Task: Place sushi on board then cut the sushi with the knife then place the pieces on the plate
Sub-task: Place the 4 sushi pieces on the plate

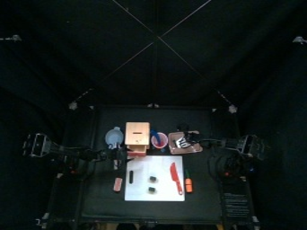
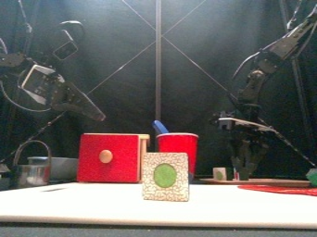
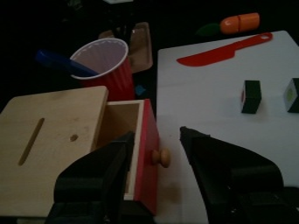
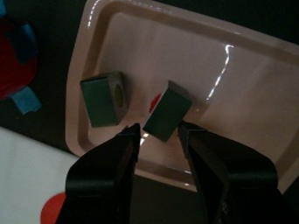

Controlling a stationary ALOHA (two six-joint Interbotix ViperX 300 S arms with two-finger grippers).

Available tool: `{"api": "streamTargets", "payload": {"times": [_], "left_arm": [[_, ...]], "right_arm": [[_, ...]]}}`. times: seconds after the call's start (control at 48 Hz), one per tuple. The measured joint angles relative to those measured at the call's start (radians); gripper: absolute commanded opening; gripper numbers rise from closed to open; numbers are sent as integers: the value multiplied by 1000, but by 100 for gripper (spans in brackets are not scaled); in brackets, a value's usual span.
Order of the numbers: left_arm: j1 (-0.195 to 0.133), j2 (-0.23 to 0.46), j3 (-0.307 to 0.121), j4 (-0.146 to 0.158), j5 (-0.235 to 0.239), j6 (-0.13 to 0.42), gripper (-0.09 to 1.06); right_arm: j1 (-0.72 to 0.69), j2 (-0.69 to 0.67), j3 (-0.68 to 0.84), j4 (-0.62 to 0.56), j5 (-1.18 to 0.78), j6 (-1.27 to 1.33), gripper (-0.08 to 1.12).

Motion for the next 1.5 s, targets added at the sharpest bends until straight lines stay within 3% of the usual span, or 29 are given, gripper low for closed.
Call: {"api": "streamTargets", "payload": {"times": [0.25, 0.375, 0.542, 0.708, 1.021, 1.5], "left_arm": [[-3, 0, 0, 0, 0, 0, 83], [-3, 0, -5, 2, 0, 0, 83], [-3, 0, -17, 2, 0, 0, 83], [-3, 0, -20, 2, 0, 0, 83], [-3, 0, -15, 0, 2, 2, 83], [-3, 0, 6, -12, 3, -5, 83]], "right_arm": [[149, -192, -5, 155, 61, 5, 77], [273, -201, -17, 196, -18, -14, 77], [453, -92, -75, 140, -179, -34, 77], [543, 67, -202, 51, -187, -72, 77], [600, 304, -411, 5, -117, -239, 77], [597, 400, -486, 75, -78, -356, 77]]}}
